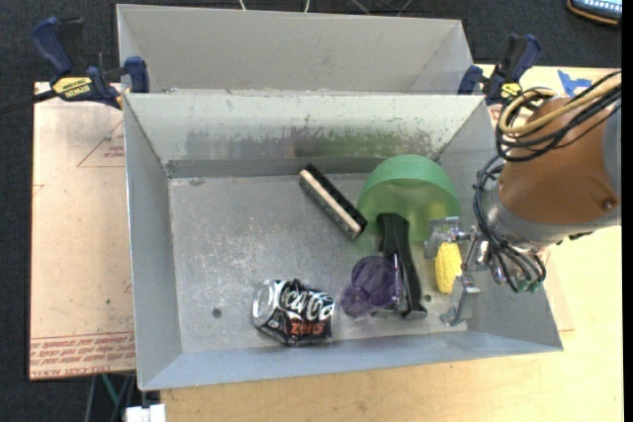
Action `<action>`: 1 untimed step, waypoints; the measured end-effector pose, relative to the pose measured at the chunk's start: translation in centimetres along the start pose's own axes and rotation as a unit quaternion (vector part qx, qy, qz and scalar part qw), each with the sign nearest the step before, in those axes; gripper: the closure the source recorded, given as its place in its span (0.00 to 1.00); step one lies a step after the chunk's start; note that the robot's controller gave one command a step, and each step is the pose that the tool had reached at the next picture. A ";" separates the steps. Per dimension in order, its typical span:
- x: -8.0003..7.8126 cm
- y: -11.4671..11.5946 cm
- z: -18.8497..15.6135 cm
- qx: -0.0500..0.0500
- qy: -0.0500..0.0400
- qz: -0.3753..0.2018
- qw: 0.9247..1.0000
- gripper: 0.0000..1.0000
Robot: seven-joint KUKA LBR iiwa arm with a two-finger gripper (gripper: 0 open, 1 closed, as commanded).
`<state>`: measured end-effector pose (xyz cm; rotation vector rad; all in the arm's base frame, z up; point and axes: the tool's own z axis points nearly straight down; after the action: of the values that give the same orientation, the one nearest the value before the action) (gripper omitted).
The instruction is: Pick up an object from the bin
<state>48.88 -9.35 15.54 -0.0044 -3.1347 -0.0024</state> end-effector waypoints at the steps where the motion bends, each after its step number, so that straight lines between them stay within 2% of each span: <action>1: -0.2 0.1 -0.3 0.000 -0.004 -0.002 1.000 0.00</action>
Offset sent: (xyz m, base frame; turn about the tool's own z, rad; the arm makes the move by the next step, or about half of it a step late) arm 0.0564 0.0042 -0.0854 -0.9688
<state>49.08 -9.30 15.85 0.0026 -3.1417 -0.0009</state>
